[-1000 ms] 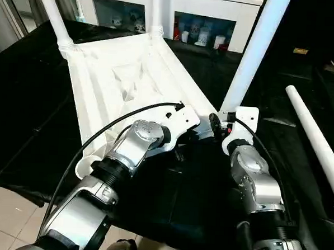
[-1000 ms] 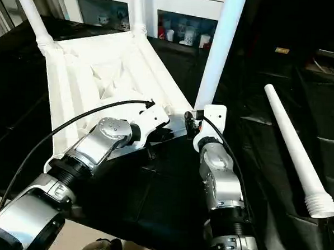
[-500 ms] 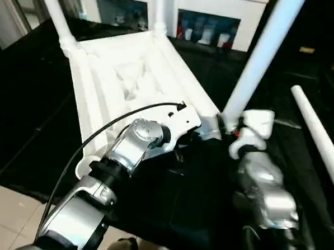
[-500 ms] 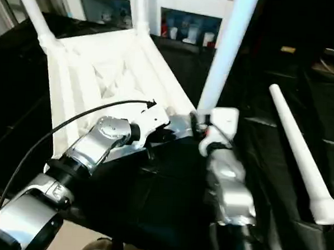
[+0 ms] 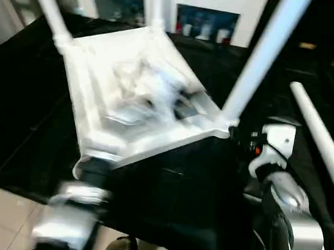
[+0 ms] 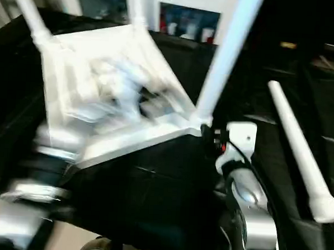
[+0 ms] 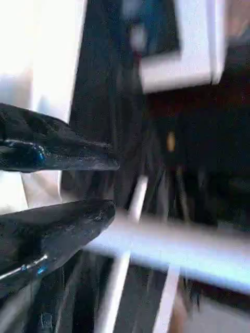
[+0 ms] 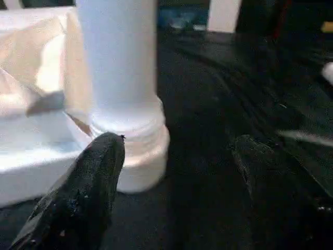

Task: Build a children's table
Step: Rotate leg to tighten, then rotate table base

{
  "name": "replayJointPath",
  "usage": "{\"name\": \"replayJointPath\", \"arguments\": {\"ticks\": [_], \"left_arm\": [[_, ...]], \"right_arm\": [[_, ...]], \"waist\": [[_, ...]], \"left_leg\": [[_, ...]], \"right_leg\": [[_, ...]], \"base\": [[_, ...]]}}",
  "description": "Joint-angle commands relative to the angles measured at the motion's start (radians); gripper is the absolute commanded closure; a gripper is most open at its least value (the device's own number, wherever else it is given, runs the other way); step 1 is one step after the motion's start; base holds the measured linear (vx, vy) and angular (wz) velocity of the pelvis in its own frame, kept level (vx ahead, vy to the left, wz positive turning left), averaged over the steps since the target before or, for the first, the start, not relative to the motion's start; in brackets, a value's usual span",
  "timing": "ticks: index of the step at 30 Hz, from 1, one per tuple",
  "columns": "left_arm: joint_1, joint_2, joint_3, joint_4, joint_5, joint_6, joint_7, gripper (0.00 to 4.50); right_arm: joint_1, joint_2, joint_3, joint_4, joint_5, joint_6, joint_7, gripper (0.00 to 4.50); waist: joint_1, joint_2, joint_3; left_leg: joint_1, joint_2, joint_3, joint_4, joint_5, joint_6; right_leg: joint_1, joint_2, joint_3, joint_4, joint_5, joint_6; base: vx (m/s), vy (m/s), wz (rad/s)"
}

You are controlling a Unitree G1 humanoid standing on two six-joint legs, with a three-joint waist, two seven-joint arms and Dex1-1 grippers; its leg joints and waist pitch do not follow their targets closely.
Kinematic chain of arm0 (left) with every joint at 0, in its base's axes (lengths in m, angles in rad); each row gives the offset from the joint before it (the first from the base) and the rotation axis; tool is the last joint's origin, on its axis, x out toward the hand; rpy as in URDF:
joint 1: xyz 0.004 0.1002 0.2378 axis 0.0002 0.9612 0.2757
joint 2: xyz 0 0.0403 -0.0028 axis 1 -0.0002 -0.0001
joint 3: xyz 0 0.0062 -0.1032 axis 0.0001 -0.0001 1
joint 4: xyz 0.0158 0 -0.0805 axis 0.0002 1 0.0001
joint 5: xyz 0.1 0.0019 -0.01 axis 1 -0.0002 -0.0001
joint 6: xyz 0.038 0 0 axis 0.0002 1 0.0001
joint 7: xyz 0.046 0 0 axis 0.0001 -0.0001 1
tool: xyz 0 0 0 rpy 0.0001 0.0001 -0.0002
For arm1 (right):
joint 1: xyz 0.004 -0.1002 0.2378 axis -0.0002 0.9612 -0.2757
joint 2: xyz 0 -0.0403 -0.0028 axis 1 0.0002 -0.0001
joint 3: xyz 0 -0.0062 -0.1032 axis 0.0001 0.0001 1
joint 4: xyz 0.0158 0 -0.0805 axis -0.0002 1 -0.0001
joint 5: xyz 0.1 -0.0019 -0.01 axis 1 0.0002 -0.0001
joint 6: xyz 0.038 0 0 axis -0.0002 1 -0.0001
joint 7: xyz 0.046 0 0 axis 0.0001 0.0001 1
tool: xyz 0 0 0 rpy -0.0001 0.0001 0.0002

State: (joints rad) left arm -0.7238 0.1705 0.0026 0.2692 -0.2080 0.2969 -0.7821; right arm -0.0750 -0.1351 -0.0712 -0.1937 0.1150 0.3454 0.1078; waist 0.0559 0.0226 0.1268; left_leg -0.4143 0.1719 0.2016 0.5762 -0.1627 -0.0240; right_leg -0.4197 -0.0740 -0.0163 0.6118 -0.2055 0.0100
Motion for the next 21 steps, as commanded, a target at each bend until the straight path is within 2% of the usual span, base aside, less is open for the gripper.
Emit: {"name": "replayJointPath", "arguments": {"ticks": [1,2,3,4,6,8,9,10,11,14,18,21], "left_arm": [[0.034,0.087,0.033,-0.057,0.045,0.051,0.025,3.43],[0.041,0.131,0.049,-0.072,0.076,0.068,0.044,3.43],[0.052,0.190,0.071,-0.081,0.124,0.097,0.078,3.43],[0.056,0.212,0.080,-0.084,0.142,0.109,0.093,3.43],[0.067,0.260,0.097,-0.089,0.184,0.140,0.126,3.43],[0.121,0.390,0.112,-0.109,0.284,0.214,0.137,3.43],[0.121,0.390,0.112,-0.109,0.284,0.214,0.137,3.43],[0.137,0.420,0.118,-0.120,0.297,0.246,0.150,3.43],[0.150,0.443,0.120,-0.125,0.313,0.262,0.165,3.43],[0.194,0.517,0.104,-0.122,0.364,0.294,0.211,3.43],[0.234,0.544,0.090,-0.100,0.404,0.312,0.261,3.43],[0.263,0.551,0.064,-0.088,0.422,0.334,0.239,3.43]], "right_arm": [[0.009,-0.010,0.013,-0.031,-0.006,0.020,0.017,0.82],[0.014,-0.016,0.020,-0.037,-0.007,0.022,0.026,0.82],[0.022,-0.025,0.030,-0.046,0.000,0.039,0.040,0.82],[0.026,-0.028,0.034,-0.050,0.004,0.047,0.045,0.82],[0.033,-0.037,0.045,-0.056,0.009,0.069,0.054,0.82],[0.029,-0.063,0.093,-0.025,-0.014,0.137,0.070,0.82],[0.029,-0.063,0.093,-0.025,-0.014,0.137,0.070,0.82],[0.024,-0.065,0.104,-0.012,-0.022,0.151,0.074,0.82],[0.018,-0.067,0.113,-0.003,-0.027,0.157,0.079,0.82],[-0.003,-0.059,0.136,0.021,-0.037,0.171,0.089,0.82],[-0.040,-0.042,0.152,0.058,-0.047,0.183,0.080,0.82],[-0.072,-0.034,0.162,0.086,-0.050,0.186,0.072,0.82]], "waist": [[0.001,-0.005,-0.072],[-0.002,0.001,-0.073],[-0.005,0.001,-0.074],[-0.009,0.004,-0.075],[-0.010,0.007,-0.078],[-0.008,0.008,-0.080],[-0.007,0.010,-0.080],[-0.011,0.007,-0.080],[-0.008,0.011,-0.080],[-0.005,0.010,-0.079],[-0.001,0.013,-0.078],[0.002,0.013,-0.083]], "left_leg": [[0.034,0.049,-0.025,-0.063,-0.149,0.075],[0.035,0.050,-0.028,-0.065,-0.157,0.061],[0.035,0.050,-0.028,-0.066,-0.154,0.054],[0.037,0.049,-0.030,-0.065,-0.145,0.044],[0.041,0.047,-0.029,-0.062,-0.120,0.035],[0.041,0.046,-0.030,-0.061,-0.096,0.036],[0.042,0.047,-0.030,-0.060,-0.090,0.035],[0.040,0.045,-0.029,-0.061,-0.083,0.034],[0.042,0.046,-0.030,-0.060,-0.086,0.031],[0.046,0.047,-0.028,-0.062,-0.124,0.016],[0.048,0.048,-0.029,-0.066,-0.166,-0.010],[0.048,0.047,-0.029,-0.065,-0.153,-0.019]], "right_leg": [[0.050,-0.055,0.029,-0.066,-0.040,-0.251],[0.051,-0.055,0.029,-0.065,-0.054,-0.238],[0.052,-0.053,0.029,-0.063,-0.048,-0.230],[0.053,-0.049,0.028,-0.061,-0.024,-0.217],[0.052,-0.049,0.029,-0.057,0.029,-0.222],[0.054,-0.049,0.029,-0.052,0.066,-0.234],[0.053,-0.047,0.027,-0.050,0.073,-0.234],[0.054,-0.046,0.027,-0.049,0.081,-0.232],[0.053,-0.050,0.027,-0.048,0.077,-0.235],[0.049,-0.052,0.030,-0.053,0.029,-0.244],[0.045,-0.053,0.031,-0.055,-0.026,-0.237],[0.047,-0.053,0.032,-0.052,-0.002,-0.233]], "base": [[0.000,0.000,0.00],[0.000,0.000,0.00],[0.000,0.000,0.00],[0.000,0.000,0.00],[0.000,0.000,0.00],[0.000,0.000,0.00],[0.000,0.000,0.00],[0.000,0.000,0.00],[0.000,0.000,0.00],[0.000,0.000,0.00],[0.000,0.000,0.00],[0.000,0.000,0.00]]}}
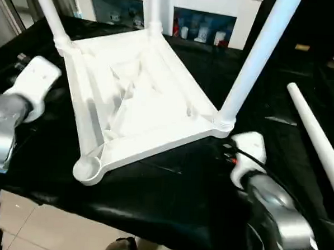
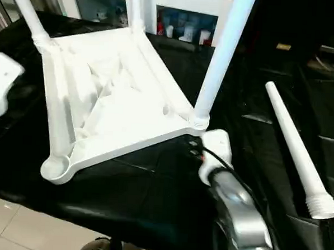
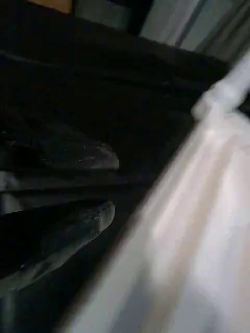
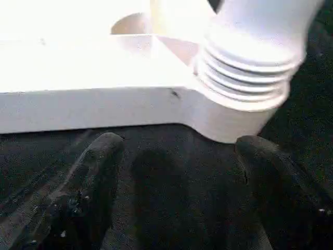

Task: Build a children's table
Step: Rotate table base

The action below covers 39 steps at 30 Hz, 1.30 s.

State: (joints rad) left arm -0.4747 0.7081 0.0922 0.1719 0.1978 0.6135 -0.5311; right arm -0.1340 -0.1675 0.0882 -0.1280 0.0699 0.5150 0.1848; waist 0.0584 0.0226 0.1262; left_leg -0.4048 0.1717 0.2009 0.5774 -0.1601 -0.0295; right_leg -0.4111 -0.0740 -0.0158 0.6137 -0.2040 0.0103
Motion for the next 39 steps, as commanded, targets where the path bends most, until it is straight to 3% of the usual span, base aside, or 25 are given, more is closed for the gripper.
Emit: {"name": "replayJointPath", "arguments": {"ticks": [1,5,10,14,17,24,29,34,39], "left_arm": [[0.017,0.014,-0.029,0.011,0.015,0.019,-0.019,3.43],[0.072,0.025,-0.091,-0.011,-0.016,0.053,-0.119,3.43],[0.104,0.031,-0.118,-0.070,-0.036,0.100,-0.145,3.43],[0.131,0.037,-0.138,-0.163,-0.104,0.124,-0.250,3.43],[0.156,0.045,-0.123,-0.250,-0.203,0.138,-0.357,3.43],[0.195,0.033,-0.155,-0.309,-0.277,0.121,-0.441,3.43],[0.192,-0.005,-0.172,-0.306,-0.294,0.087,-0.450,3.43],[0.154,-0.086,-0.237,-0.259,-0.298,0.059,-0.432,3.43],[0.106,-0.164,-0.284,-0.174,-0.272,-0.010,-0.393,3.43]], "right_arm": [[-0.014,-0.001,0.003,0.021,-0.005,0.017,-0.005,0.82],[-0.029,-0.002,0.009,0.033,-0.010,0.016,0.001,0.82],[-0.036,-0.004,0.011,0.036,-0.013,0.015,0.008,0.82],[-0.047,-0.011,0.012,0.042,-0.009,0.010,0.023,0.82],[-0.059,-0.029,0.015,0.047,0.009,0.007,0.067,0.82],[-0.092,-0.113,0.009,0.068,0.036,0.015,0.180,0.82],[-0.116,-0.165,-0.024,0.078,0.042,0.015,0.218,0.82],[-0.135,-0.214,-0.084,0.067,0.043,0.022,0.213,0.82],[-0.120,-0.222,-0.095,0.028,0.048,0.039,0.209,0.82]], "waist": [[0.000,0.012,-0.083],[0.003,0.012,-0.087],[0.001,0.011,-0.085],[0.001,0.010,-0.080],[0.000,0.009,-0.080],[-0.001,0.004,-0.078],[-0.002,0.000,-0.078],[0.001,-0.001,-0.079],[0.002,0.006,-0.080]], "left_leg": [[0.039,0.046,-0.028,-0.065,-0.150,-0.014],[0.036,0.044,-0.027,-0.062,-0.123,-0.004],[0.036,0.045,-0.027,-0.063,-0.142,0.000],[0.038,0.047,-0.027,-0.066,-0.164,-0.003],[0.040,0.047,-0.027,-0.066,-0.159,-0.005],[0.037,0.045,-0.025,-0.063,-0.149,0.008],[0.037,0.045,-0.024,-0.060,-0.150,0.019],[0.039,0.045,-0.023,-0.059,-0.155,0.020],[0.038,0.044,-0.025,-0.058,-0.172,0.017]], "right_leg": [[0.038,-0.053,0.032,-0.053,0.004,-0.233],[0.040,-0.053,0.032,-0.049,0.049,-0.241],[0.040,-0.054,0.032,-0.051,0.029,-0.249],[0.038,-0.055,0.033,-0.056,-0.023,-0.247],[0.037,-0.053,0.032,-0.054,-0.023,-0.247],[0.043,-0.053,0.033,-0.054,-0.020,-0.248],[0.043,-0.054,0.034,-0.057,-0.053,-0.247],[0.042,-0.052,0.034,-0.058,-0.060,-0.247],[0.043,-0.052,0.034,-0.063,-0.080,-0.242]], "base": [[0.000,0.000,0.00],[0.000,0.000,0.00],[0.000,0.000,0.00],[0.000,0.000,0.00],[0.000,0.000,0.00],[0.000,0.000,0.00],[0.000,0.000,0.00],[0.000,0.000,0.00],[0.000,0.000,0.00]]}}
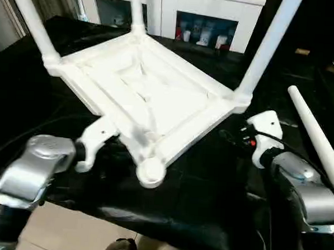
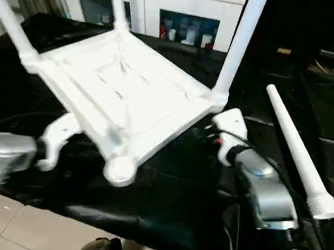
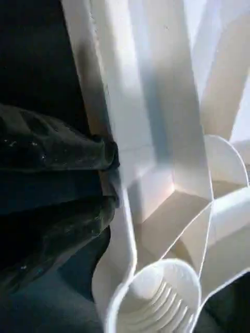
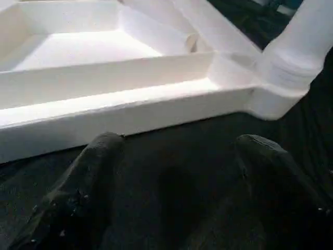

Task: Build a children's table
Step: Rotate table base

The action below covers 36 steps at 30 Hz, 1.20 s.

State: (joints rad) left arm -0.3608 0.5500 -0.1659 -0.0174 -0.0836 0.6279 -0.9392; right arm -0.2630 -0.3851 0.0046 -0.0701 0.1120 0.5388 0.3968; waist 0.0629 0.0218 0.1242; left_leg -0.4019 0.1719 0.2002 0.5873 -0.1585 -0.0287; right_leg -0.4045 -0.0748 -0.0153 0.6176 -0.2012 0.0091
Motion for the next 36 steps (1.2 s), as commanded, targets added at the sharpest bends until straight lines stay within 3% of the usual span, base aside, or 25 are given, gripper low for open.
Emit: {"name": "replayJointPath", "arguments": {"ticks": [1,3,5,6,7,11,15,18,21,25,26,27,28,29,30,31,32,33,34,35,36], "left_arm": [[-0.028,-0.038,-0.035,0.051,0.023,-0.059,0.040,3.43],[-0.049,-0.076,-0.036,0.094,0.039,-0.106,0.074,3.43],[-0.060,-0.095,-0.037,0.116,0.048,-0.132,0.093,3.43],[-0.088,-0.145,-0.044,0.162,0.051,-0.160,0.133,3.43],[-0.098,-0.162,-0.051,0.179,0.051,-0.175,0.143,3.43],[-0.099,-0.203,-0.064,0.154,0.042,-0.188,0.155,3.43],[-0.083,-0.235,-0.052,0.135,0.013,-0.249,0.151,3.43],[-0.027,-0.278,-0.007,0.053,-0.022,-0.283,0.206,3.43],[0.068,-0.345,0.082,-0.045,-0.041,-0.268,0.357,3.43],[0.180,-0.415,0.166,-0.103,-0.017,-0.274,0.520,3.43],[0.212,-0.418,0.165,-0.118,0.001,-0.270,0.538,3.43],[0.233,-0.421,0.166,-0.128,0.013,-0.267,0.551,3.43],[0.249,-0.419,0.163,-0.135,0.028,-0.281,0.565,3.43],[0.258,-0.429,0.168,-0.139,0.029,-0.288,0.581,3.43],[0.258,-0.429,0.168,-0.139,0.029,-0.288,0.581,3.43],[0.246,-0.451,0.175,-0.136,0.054,-0.267,0.643,3.43],[0.232,-0.464,0.177,-0.129,0.057,-0.262,0.666,3.43],[0.204,-0.480,0.176,-0.116,0.073,-0.240,0.704,3.43],[0.204,-0.480,0.176,-0.116,0.073,-0.240,0.704,3.43],[0.179,-0.493,0.167,-0.110,0.088,-0.244,0.732,3.43],[0.164,-0.509,0.169,-0.109,0.094,-0.233,0.762,3.43]], "right_arm": [[0.016,-0.002,-0.015,-0.044,0.006,0.021,-0.006,0.82],[0.024,0.001,-0.017,-0.059,0.011,0.029,-0.011,0.82],[0.028,0.002,-0.019,-0.066,0.014,0.033,-0.015,0.82],[0.046,0.010,-0.022,-0.094,0.016,0.045,-0.023,0.82],[0.055,0.014,-0.023,-0.107,0.016,0.051,-0.027,0.82],[0.095,0.027,-0.035,-0.162,0.021,0.076,-0.049,0.82],[0.111,0.036,-0.042,-0.181,0.012,0.081,-0.074,0.82],[0.119,0.077,-0.058,-0.209,0.011,0.115,-0.129,0.82],[0.149,0.127,-0.035,-0.258,-0.009,0.111,-0.172,0.82],[0.185,0.200,-0.045,-0.280,0.009,0.119,-0.237,0.82],[0.192,0.216,-0.049,-0.280,0.009,0.114,-0.254,0.82],[0.197,0.225,-0.050,-0.280,0.006,0.111,-0.266,0.82],[0.201,0.235,-0.053,-0.279,0.007,0.115,-0.275,0.82],[0.203,0.241,-0.053,-0.276,0.007,0.116,-0.279,0.82],[0.203,0.241,-0.053,-0.276,0.007,0.116,-0.279,0.82],[0.198,0.246,-0.049,-0.262,0.000,0.110,-0.283,0.82],[0.190,0.247,-0.047,-0.248,-0.007,0.101,-0.286,0.82],[0.172,0.249,-0.044,-0.223,-0.016,0.088,-0.289,0.82],[0.172,0.249,-0.044,-0.223,-0.016,0.088,-0.289,0.82],[0.143,0.230,-0.020,-0.194,-0.037,0.078,-0.278,0.82],[0.123,0.224,-0.012,-0.176,-0.045,0.075,-0.274,0.82]], "waist": [[-0.001,0.005,-0.081],[-0.001,0.007,-0.084],[-0.003,0.002,-0.085],[-0.005,0.009,-0.084],[-0.002,0.007,-0.086],[-0.001,0.008,-0.091],[-0.001,0.014,-0.093],[-0.004,0.012,-0.096],[-0.007,0.012,-0.101],[-0.014,0.013,-0.099],[-0.019,0.029,-0.105],[-0.018,0.016,-0.098],[-0.017,0.020,-0.096],[-0.012,0.021,-0.101],[-0.012,0.023,-0.103],[-0.015,0.012,-0.100],[-0.024,0.024,-0.095],[-0.033,0.030,-0.094],[-0.037,0.038,-0.099],[-0.039,0.015,-0.097],[-0.050,0.044,-0.106]], "left_leg": [[0.038,0.045,-0.023,-0.066,-0.177,0.013],[0.033,0.045,-0.027,-0.065,-0.168,0.016],[0.032,0.045,-0.026,-0.064,-0.164,0.021],[0.032,0.043,-0.024,-0.064,-0.172,0.023],[0.036,0.045,-0.025,-0.062,-0.178,0.021],[0.029,0.046,-0.028,-0.061,-0.152,0.031],[0.029,0.046,-0.028,-0.061,-0.164,0.036],[0.026,0.049,-0.028,-0.061,-0.166,0.040],[0.024,0.050,-0.026,-0.059,-0.171,0.044],[0.025,0.047,-0.028,-0.062,-0.224,0.031],[0.073,0.053,0.011,-0.027,-0.260,-0.043],[0.084,0.035,0.013,-0.024,-0.332,-0.128],[0.072,0.032,0.011,-0.030,-0.329,-0.153],[0.097,0.035,0.021,-0.019,-0.360,-0.174],[0.110,0.036,0.025,-0.015,-0.383,-0.176],[0.120,0.034,0.031,-0.001,-0.420,-0.168],[0.131,0.046,0.020,-0.009,-0.429,-0.162],[0.141,0.077,0.013,-0.019,-0.415,-0.137],[0.144,0.122,0.008,-0.038,-0.393,-0.102],[0.085,0.138,-0.050,-0.099,-0.422,-0.045],[0.087,0.211,-0.086,-0.140,-0.395,0.026]], "right_leg": [[0.036,-0.052,0.034,-0.066,-0.076,-0.241],[0.041,-0.053,0.033,-0.064,-0.053,-0.240],[0.042,-0.053,0.032,-0.064,-0.040,-0.241],[0.040,-0.050,0.033,-0.069,-0.047,-0.239],[0.039,-0.052,0.033,-0.068,-0.047,-0.242],[0.047,-0.054,0.031,-0.061,0.000,-0.253],[0.048,-0.056,0.030,-0.066,-0.026,-0.260],[0.049,-0.056,0.028,-0.065,-0.025,-0.267],[0.051,-0.057,0.028,-0.066,-0.054,-0.258],[0.042,-0.053,0.028,-0.083,-0.195,-0.208],[-0.008,-0.009,0.064,-0.117,-0.269,-0.145],[-0.022,0.027,0.061,-0.117,-0.309,-0.098],[-0.017,0.040,0.065,-0.111,-0.299,-0.071],[-0.048,0.067,0.070,-0.113,-0.292,-0.018],[-0.060,0.074,0.069,-0.115,-0.302,-0.004],[-0.078,0.092,0.070,-0.124,-0.340,0.014],[-0.085,0.114,0.046,-0.121,-0.322,0.009],[-0.101,0.122,0.015,-0.111,-0.279,0.004],[-0.105,0.102,-0.016,-0.089,-0.221,-0.034],[-0.029,0.058,-0.035,-0.037,-0.167,-0.064],[-0.013,0.012,-0.033,0.002,-0.123,-0.103]], "base": [[0.000,0.000,0.00],[0.000,0.000,0.00],[0.000,0.000,0.00],[0.000,0.000,0.00],[0.000,0.000,0.00],[0.000,0.000,0.00],[0.000,0.000,0.00],[0.000,0.000,0.00],[0.000,0.000,0.00],[0.000,0.000,0.00],[-0.064,-0.008,-0.13],[-0.064,-0.008,-0.13],[-0.058,-0.002,-0.38],[-0.014,-0.020,-0.40],[-0.014,-0.020,-0.40],[-0.027,-0.017,-0.32],[-0.024,0.008,-0.39],[-0.024,0.008,-0.39],[-0.035,-0.002,-0.42],[-0.050,-0.057,-0.29],[-0.050,-0.057,-0.29]]}}
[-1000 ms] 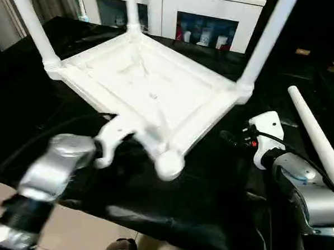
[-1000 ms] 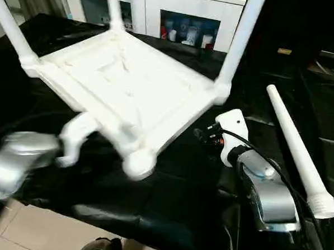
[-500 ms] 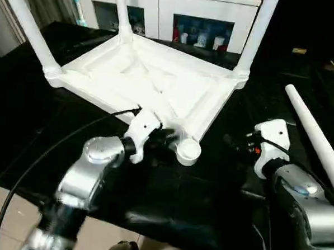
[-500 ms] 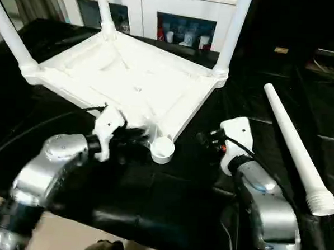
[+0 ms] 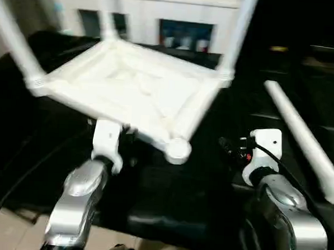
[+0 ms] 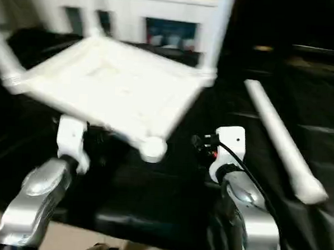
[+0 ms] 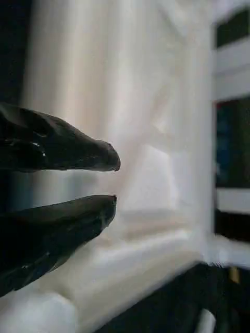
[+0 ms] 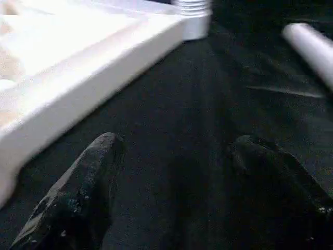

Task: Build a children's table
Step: Rotate table base, then pick table leg

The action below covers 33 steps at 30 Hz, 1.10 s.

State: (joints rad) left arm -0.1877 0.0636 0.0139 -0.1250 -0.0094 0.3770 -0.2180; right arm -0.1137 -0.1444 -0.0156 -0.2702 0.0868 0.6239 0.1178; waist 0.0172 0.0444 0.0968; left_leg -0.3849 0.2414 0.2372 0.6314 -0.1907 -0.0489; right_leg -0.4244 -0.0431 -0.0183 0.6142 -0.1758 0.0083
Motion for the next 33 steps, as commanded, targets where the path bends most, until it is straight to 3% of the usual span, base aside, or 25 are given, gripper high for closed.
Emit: {"name": "replayJointPath", "arguments": {"ticks": [1,3,4,5,6,8,10,11,12,13,14,15,16,17,18,19,21,22,25,28,29,30,31,32,33], "left_arm": [[-0.009,-0.023,-0.011,-0.002,0.020,0.018,0.041,3.43],[-0.031,-0.055,-0.016,-0.010,0.025,0.028,0.089,3.43],[-0.032,-0.058,-0.019,-0.012,0.029,0.032,0.097,3.43],[-0.034,-0.060,-0.023,-0.015,0.032,0.036,0.100,3.43],[-0.033,-0.063,-0.025,-0.017,0.035,0.039,0.103,3.43],[-0.029,-0.066,-0.027,-0.022,0.043,0.039,0.109,3.43],[-0.027,-0.069,-0.027,-0.026,0.049,0.043,0.122,3.43],[-0.026,-0.069,-0.027,-0.027,0.051,0.044,0.125,3.43],[-0.028,-0.061,-0.034,-0.029,0.061,0.029,0.128,3.43],[-0.029,-0.065,-0.028,-0.033,0.058,0.032,0.135,3.43],[-0.034,-0.072,-0.017,-0.043,0.055,0.045,0.157,3.43],[-0.035,-0.068,-0.018,-0.053,0.041,0.015,0.137,3.43],[-0.036,-0.065,-0.019,-0.056,0.036,0.003,0.128,3.43],[-0.038,-0.057,-0.026,-0.061,0.036,0.006,0.116,3.43],[-0.039,-0.048,-0.032,-0.067,0.045,0.009,0.112,3.43],[-0.041,-0.038,-0.038,-0.071,0.052,0.009,0.109,3.43],[-0.040,-0.023,-0.039,-0.080,0.034,-0.001,0.078,3.43],[-0.040,-0.023,-0.039,-0.080,0.034,-0.001,0.078,3.43],[-0.040,-0.028,-0.015,-0.086,0.007,0.018,0.079,3.43],[-0.035,-0.024,-0.018,-0.091,0.004,0.014,0.072,3.43],[-0.032,-0.025,-0.018,-0.093,-0.002,0.017,0.070,3.43],[-0.031,-0.025,-0.018,-0.093,-0.004,0.017,0.070,3.43],[-0.029,-0.025,-0.019,-0.094,-0.006,0.012,0.068,3.43],[-0.028,-0.024,-0.019,-0.094,-0.006,0.013,0.068,3.43],[-0.025,-0.022,-0.021,-0.097,-0.007,0.015,0.065,3.43]], "right_arm": [[-0.026,-0.017,0.009,0.024,-0.019,-0.010,0.005,0.82],[-0.063,-0.020,0.015,0.048,-0.023,-0.014,0.007,0.82],[-0.068,-0.021,0.016,0.050,-0.028,-0.016,0.001,0.82],[-0.071,-0.021,0.015,0.052,-0.030,-0.016,-0.003,0.82],[-0.072,-0.020,0.017,0.053,-0.030,-0.019,-0.004,0.82],[-0.066,-0.022,0.028,0.052,-0.033,-0.029,0.002,0.82],[-0.058,-0.023,0.037,0.051,-0.035,-0.034,0.006,0.82],[-0.056,-0.023,0.038,0.051,-0.036,-0.034,0.006,0.82],[-0.057,-0.021,0.038,0.055,-0.038,-0.036,0.007,0.82],[-0.059,-0.021,0.037,0.055,-0.037,-0.034,0.007,0.82],[-0.066,-0.019,0.033,0.053,-0.035,-0.028,0.008,0.82],[-0.068,-0.018,0.030,0.052,-0.033,-0.024,0.008,0.82],[-0.069,-0.018,0.029,0.051,-0.032,-0.023,0.007,0.82],[-0.071,-0.018,0.027,0.052,-0.030,-0.021,0.005,0.82],[-0.071,-0.018,0.026,0.052,-0.028,-0.019,0.003,0.82],[-0.072,-0.018,0.027,0.053,-0.027,-0.020,0.002,0.82],[-0.071,-0.024,0.039,0.051,-0.020,-0.023,0.024,0.82],[-0.071,-0.024,0.039,0.051,-0.020,-0.023,0.024,0.82],[-0.079,-0.007,0.039,0.049,-0.011,-0.007,0.028,0.82],[-0.090,-0.007,0.050,0.057,-0.017,-0.012,0.032,0.82],[-0.093,-0.007,0.052,0.059,-0.015,-0.013,0.036,0.82],[-0.094,-0.007,0.052,0.060,-0.013,-0.014,0.038,0.82],[-0.097,-0.009,0.057,0.062,-0.014,-0.016,0.042,0.82],[-0.097,-0.009,0.057,0.062,-0.013,-0.016,0.043,0.82],[-0.098,-0.010,0.059,0.063,-0.012,-0.017,0.045,0.82]], "waist": [[-0.016,0.014,-0.073],[-0.026,-0.005,-0.067],[-0.031,-0.031,-0.068],[-0.040,-0.089,-0.082],[-0.016,-0.089,-0.098],[-0.022,-0.081,-0.094],[-0.032,-0.032,-0.104],[-0.030,0.045,-0.124],[-0.063,0.021,-0.133],[-0.053,0.009,-0.136],[-0.029,0.026,-0.117],[-0.019,0.036,-0.118],[-0.021,0.023,-0.120],[-0.010,-0.012,-0.122],[0.015,-0.062,-0.124],[0.049,-0.067,-0.121],[0.053,-0.067,-0.117],[0.054,-0.056,-0.118],[0.029,-0.040,-0.098],[-0.017,-0.023,-0.088],[-0.036,0.000,-0.081],[-0.045,0.035,-0.063],[0.015,0.031,-0.053],[0.030,0.032,-0.053],[0.019,-0.023,-0.076]], "left_leg": [[0.063,0.161,-0.126,-0.197,-0.353,0.069],[0.055,0.170,-0.116,-0.215,-0.430,0.111],[0.052,0.106,-0.078,-0.177,-0.493,0.113],[0.053,-0.140,0.015,0.121,-0.415,0.128],[-0.033,-0.168,-0.024,0.185,-0.287,0.167],[-0.053,-0.175,-0.057,0.179,-0.254,0.166],[-0.052,-0.146,-0.100,0.082,-0.161,0.233],[0.039,0.121,-0.279,-0.044,0.027,0.288],[0.092,0.254,-0.367,-0.072,0.266,0.386],[0.115,0.217,-0.344,-0.037,0.390,0.395],[0.048,0.093,-0.244,-0.028,0.488,0.422],[0.017,-0.013,-0.185,-0.035,0.396,0.461],[0.018,-0.042,-0.178,-0.032,0.345,0.472],[0.000,-0.102,-0.144,-0.012,0.190,0.433],[-0.045,-0.132,-0.127,0.047,0.039,0.309],[-0.028,-0.113,-0.123,0.031,-0.027,0.173],[-0.028,-0.109,-0.117,-0.006,-0.042,0.066],[-0.026,-0.104,-0.116,-0.018,-0.045,0.050],[-0.010,-0.085,-0.104,-0.053,-0.242,-0.038],[0.038,-0.081,-0.112,-0.062,-0.507,-0.058],[0.066,-0.065,-0.124,-0.077,-0.631,-0.038],[0.040,0.000,-0.154,-0.164,-0.844,-0.017],[-0.028,0.038,-0.123,-0.235,-0.954,-0.009],[-0.004,0.040,-0.107,-0.231,-0.935,0.018],[0.053,0.030,-0.095,-0.133,-0.745,0.024]], "right_leg": [[0.004,-0.029,-0.039,0.018,-0.126,-0.130],[0.014,-0.053,-0.041,0.044,-0.138,-0.194],[0.018,-0.050,-0.033,0.011,-0.231,-0.237],[-0.010,-0.001,-0.045,-0.145,-0.457,-0.232],[0.074,-0.065,0.000,-0.131,-0.499,-0.244],[0.091,-0.084,0.010,-0.135,-0.495,-0.157],[0.116,-0.074,-0.009,-0.182,-0.466,0.023],[0.063,-0.038,-0.100,-0.084,-0.311,0.154],[-0.081,-0.052,-0.083,0.169,-0.402,0.171],[-0.143,-0.061,-0.057,0.224,-0.374,0.121],[-0.129,-0.040,-0.035,0.237,-0.181,0.032],[-0.064,-0.011,-0.046,0.168,-0.078,-0.003],[-0.046,-0.005,-0.040,0.128,-0.044,-0.025],[0.007,-0.028,-0.017,0.017,0.040,-0.073],[0.060,-0.159,0.036,-0.063,-0.014,-0.082],[0.050,-0.179,0.059,-0.092,-0.196,0.007],[0.053,-0.133,0.043,-0.105,-0.494,0.168],[0.051,-0.129,0.042,-0.104,-0.537,0.177],[0.035,-0.092,0.011,-0.119,-0.792,0.135],[0.032,-0.047,-0.068,-0.144,-0.865,0.077],[0.041,-0.032,-0.105,-0.155,-0.801,0.056],[0.107,-0.025,-0.122,-0.054,-0.552,0.005],[0.176,-0.032,-0.107,0.139,-0.277,-0.035],[0.164,-0.032,-0.091,0.154,-0.255,-0.034],[0.154,-0.073,0.028,0.108,-0.619,0.020]], "base": [[-0.039,-0.130,-0.06],[-0.021,-0.191,0.01],[-0.010,-0.250,-0.01],[0.006,-0.272,-0.05],[0.006,-0.272,-0.05],[-0.014,-0.235,-0.03],[-0.029,-0.212,0.05],[-0.004,-0.205,-0.06],[-0.004,-0.205,-0.06],[-0.002,-0.186,-0.03],[-0.062,-0.175,0.11],[-0.062,-0.175,0.11],[-0.098,-0.220,-0.02],[-0.092,-0.279,-0.15],[-0.092,-0.279,-0.15],[-0.113,-0.291,-0.11],[-0.116,-0.269,-0.07],[-0.090,-0.213,-0.04],[-0.087,-0.122,-0.01],[-0.089,-0.025,-0.06],[-0.084,0.023,-0.09],[-0.084,0.023,-0.09],[-0.120,0.016,-0.06],[-0.068,-0.047,-0.04],[-0.068,-0.047,-0.04]]}}
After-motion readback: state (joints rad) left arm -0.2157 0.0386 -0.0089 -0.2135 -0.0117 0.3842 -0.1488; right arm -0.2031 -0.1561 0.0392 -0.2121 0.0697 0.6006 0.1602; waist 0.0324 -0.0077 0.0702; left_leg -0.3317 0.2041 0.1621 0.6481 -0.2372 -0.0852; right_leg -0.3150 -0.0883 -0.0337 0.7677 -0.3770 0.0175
